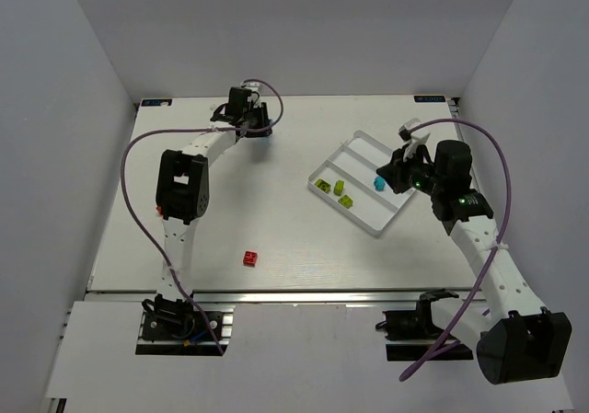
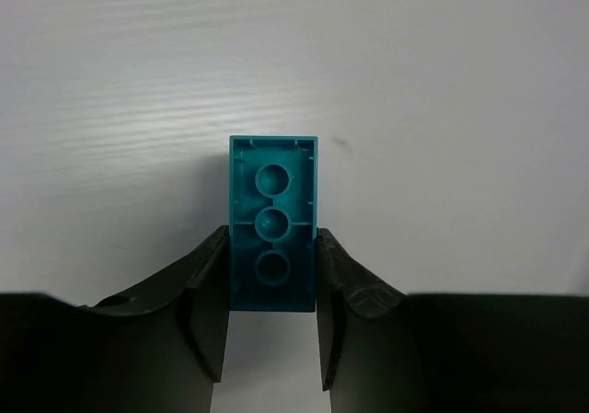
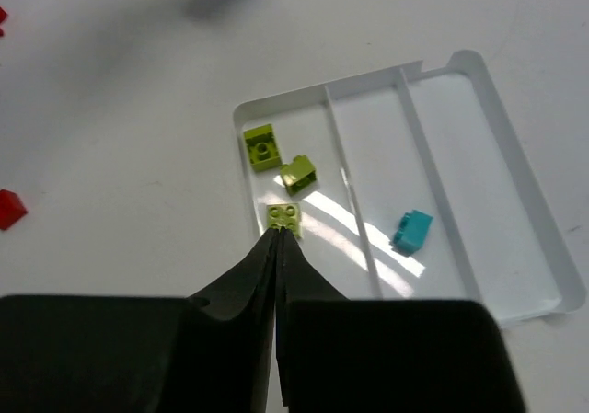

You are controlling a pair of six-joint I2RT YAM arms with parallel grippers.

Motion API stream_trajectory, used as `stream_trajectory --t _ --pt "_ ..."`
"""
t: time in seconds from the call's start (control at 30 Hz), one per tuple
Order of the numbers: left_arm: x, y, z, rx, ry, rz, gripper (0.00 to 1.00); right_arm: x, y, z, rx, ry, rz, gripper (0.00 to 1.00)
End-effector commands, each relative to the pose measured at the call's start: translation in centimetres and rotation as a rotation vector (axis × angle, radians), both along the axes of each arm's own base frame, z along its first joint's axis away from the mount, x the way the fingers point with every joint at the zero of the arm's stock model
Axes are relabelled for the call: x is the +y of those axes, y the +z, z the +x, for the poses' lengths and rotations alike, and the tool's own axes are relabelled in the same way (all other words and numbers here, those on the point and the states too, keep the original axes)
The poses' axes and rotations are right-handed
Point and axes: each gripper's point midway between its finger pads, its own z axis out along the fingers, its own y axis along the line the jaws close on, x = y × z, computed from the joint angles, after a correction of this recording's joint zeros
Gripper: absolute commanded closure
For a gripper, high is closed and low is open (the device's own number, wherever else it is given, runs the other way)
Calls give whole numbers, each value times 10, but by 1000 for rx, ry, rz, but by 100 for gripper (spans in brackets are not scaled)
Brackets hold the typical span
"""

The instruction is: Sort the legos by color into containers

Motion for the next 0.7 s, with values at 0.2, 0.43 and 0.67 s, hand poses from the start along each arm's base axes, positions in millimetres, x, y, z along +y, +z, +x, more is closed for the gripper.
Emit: stream_trajectory --t 0.2,0.43,0.67 --pt "-170 132 -139 -29 -752 -471 92 -34 -1 31 32 -197 22 100" --pt "-217 122 -172 122 -728 -611 93 -55 2 33 13 -251 40 100" --pt "-243 102 -167 162 -617 -592 91 -74 5 36 -19 -298 33 100"
